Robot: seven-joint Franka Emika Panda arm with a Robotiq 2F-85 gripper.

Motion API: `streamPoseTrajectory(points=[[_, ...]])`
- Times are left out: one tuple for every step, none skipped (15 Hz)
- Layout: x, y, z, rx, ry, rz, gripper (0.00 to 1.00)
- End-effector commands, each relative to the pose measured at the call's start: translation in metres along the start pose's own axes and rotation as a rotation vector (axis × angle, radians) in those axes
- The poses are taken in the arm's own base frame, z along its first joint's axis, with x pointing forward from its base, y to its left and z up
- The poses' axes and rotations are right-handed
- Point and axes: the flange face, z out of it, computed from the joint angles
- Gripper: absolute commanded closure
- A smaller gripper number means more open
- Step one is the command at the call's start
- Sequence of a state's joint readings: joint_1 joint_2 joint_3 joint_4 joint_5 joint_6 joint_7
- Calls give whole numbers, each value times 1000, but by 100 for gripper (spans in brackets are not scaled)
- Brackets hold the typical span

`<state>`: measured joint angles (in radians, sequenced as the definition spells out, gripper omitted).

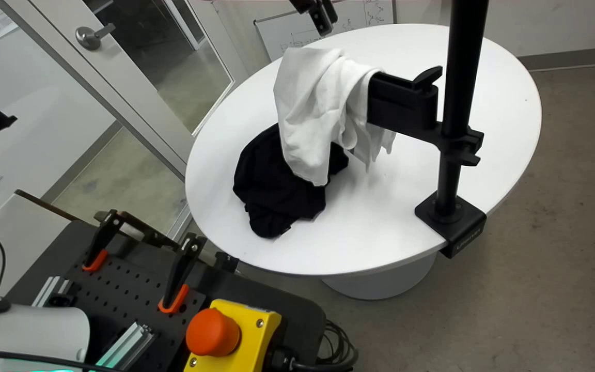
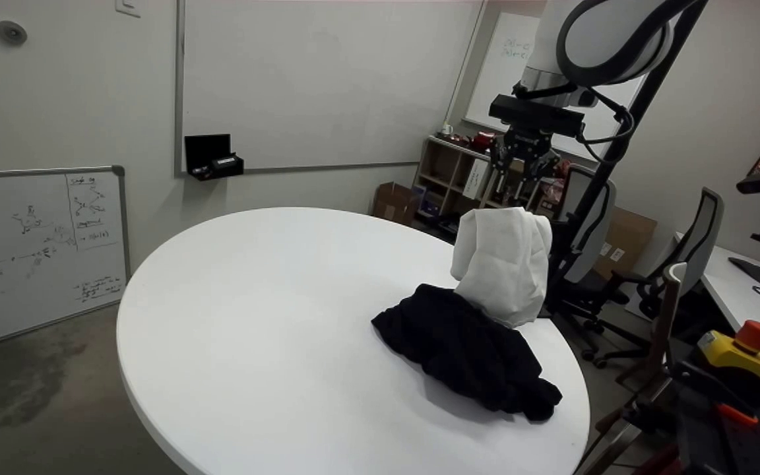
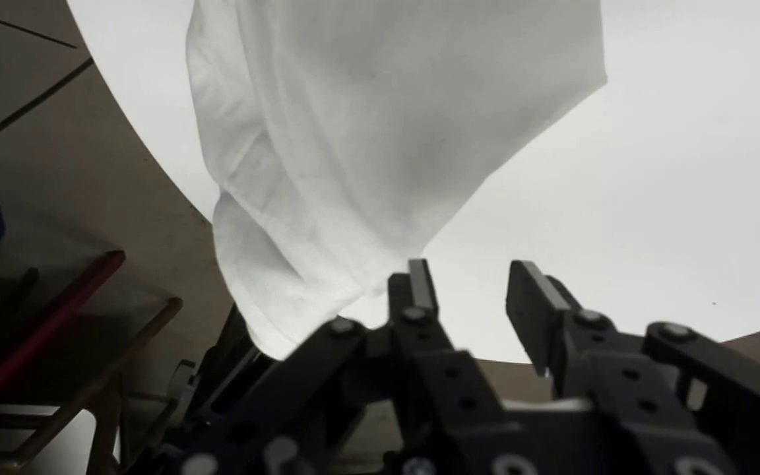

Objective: Pick up the white cloth from the tripod and place it on the table.

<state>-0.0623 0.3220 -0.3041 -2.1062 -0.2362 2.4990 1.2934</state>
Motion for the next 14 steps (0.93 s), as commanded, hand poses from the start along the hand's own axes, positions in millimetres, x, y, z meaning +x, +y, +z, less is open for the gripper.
streamPoseTrajectory(points=[[3,0,-4,-18,-11,-5,37],[3,1,-3,-24,-12,-3,31],[4,2,-1,-31,-13,-1,74],[5,2,2,-38,-11,1,70],[5,3,3,-44,-11,2,72],[5,4,6,-51,-10,4,77],[6,5,8,-58,-9,4,85],[6,6,10,-64,-9,3,92],[6,6,12,-71,-8,3,99],[5,7,15,-78,-9,3,100],[5,7,17,-85,-10,1,100],[4,7,19,-90,-10,1,74],[4,7,22,-95,-9,0,74],[4,8,23,-101,-8,-1,70]])
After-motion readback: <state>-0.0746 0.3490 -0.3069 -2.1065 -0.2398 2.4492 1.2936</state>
